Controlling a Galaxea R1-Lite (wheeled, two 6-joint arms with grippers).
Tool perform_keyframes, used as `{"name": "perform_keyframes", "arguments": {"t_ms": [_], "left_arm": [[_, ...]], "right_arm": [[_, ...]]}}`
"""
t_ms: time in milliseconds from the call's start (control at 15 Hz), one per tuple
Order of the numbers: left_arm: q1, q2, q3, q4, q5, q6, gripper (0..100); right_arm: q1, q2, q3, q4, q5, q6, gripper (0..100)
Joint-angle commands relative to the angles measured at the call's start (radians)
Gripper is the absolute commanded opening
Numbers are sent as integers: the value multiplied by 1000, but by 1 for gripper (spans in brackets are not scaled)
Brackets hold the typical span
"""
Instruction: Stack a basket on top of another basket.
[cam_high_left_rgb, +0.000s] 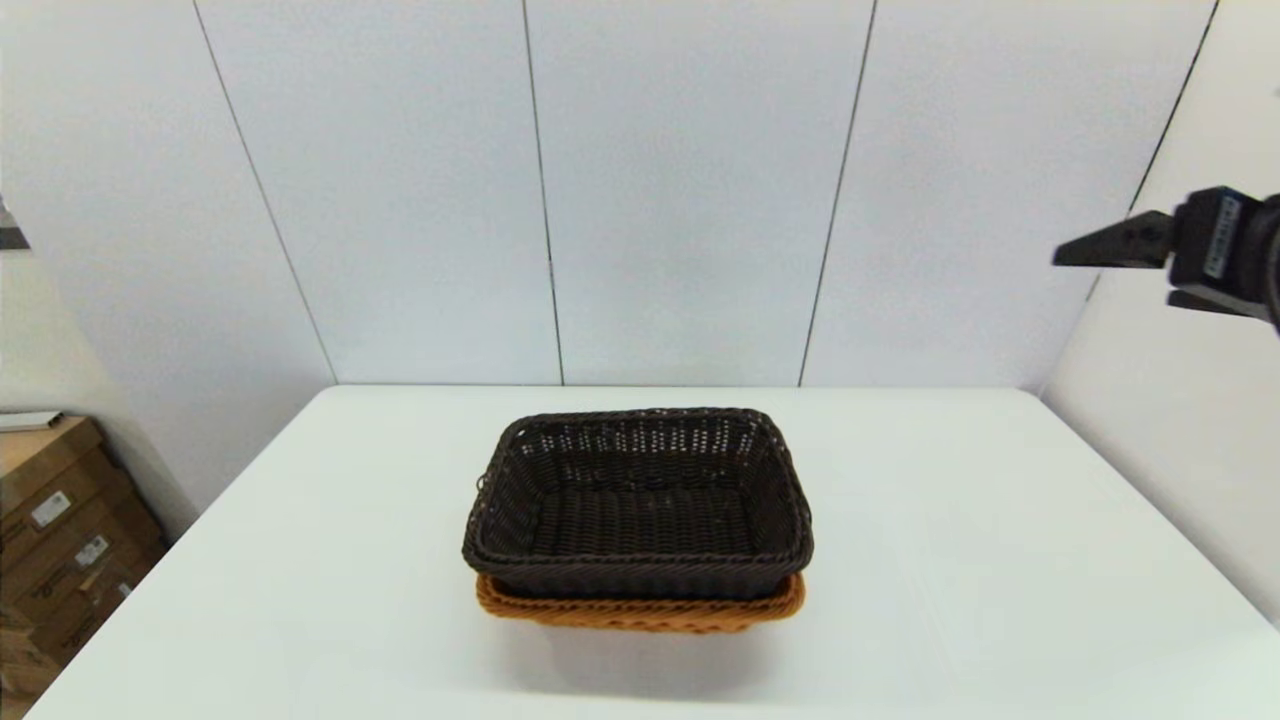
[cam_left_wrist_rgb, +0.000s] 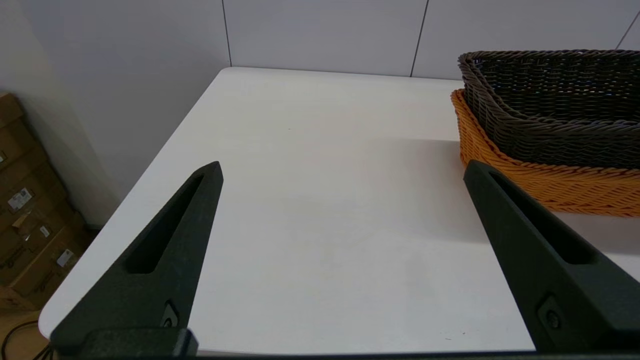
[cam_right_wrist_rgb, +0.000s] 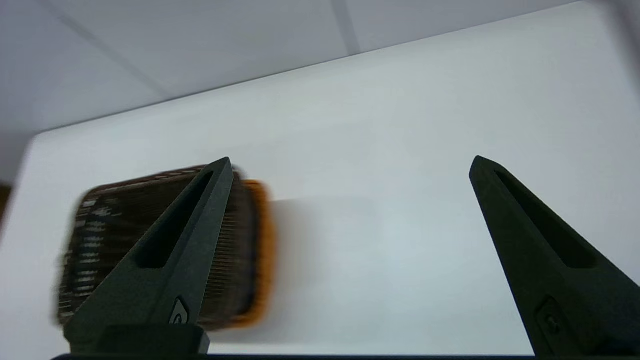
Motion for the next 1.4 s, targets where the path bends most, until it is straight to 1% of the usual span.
{"name": "perform_keyframes", "arguments": {"t_ms": [67,200,267,333,467,667,800,933,1000,1200,1267,1333,1400], "left_arm": [[0,0,0,0,0,-1,100],[0,0,0,0,0,-1,100],[0,0,0,0,0,-1,100],[0,0,0,0,0,-1,100],[0,0,0,0,0,-1,100],[0,0,0,0,0,-1,100],[0,0,0,0,0,-1,100],[0,0,0,0,0,-1,100],[0,0,0,0,0,-1,100],[0,0,0,0,0,-1,100],[0,0,0,0,0,-1,100],[0,0,0,0,0,-1,100],[0,0,0,0,0,-1,100]], "right_arm": [[-125,-429,306,5,0,-108,100],[-125,-613,425,14,-1,-156,100],[-125,-696,466,37,-3,-168,100],[-124,-770,495,83,-3,-177,100],[-122,-891,517,173,-1,-179,100],[-118,-1011,537,270,-1,-184,100],[-111,-1081,570,299,-4,-200,100],[-85,-1144,583,333,-4,-207,100],[-75,-1183,598,350,-4,-226,100],[-72,-1336,704,340,-3,-288,100],[-72,-1336,744,321,-9,-335,100],[-72,-1336,784,255,-16,-388,100],[-72,-1336,851,149,-13,-450,100]]}}
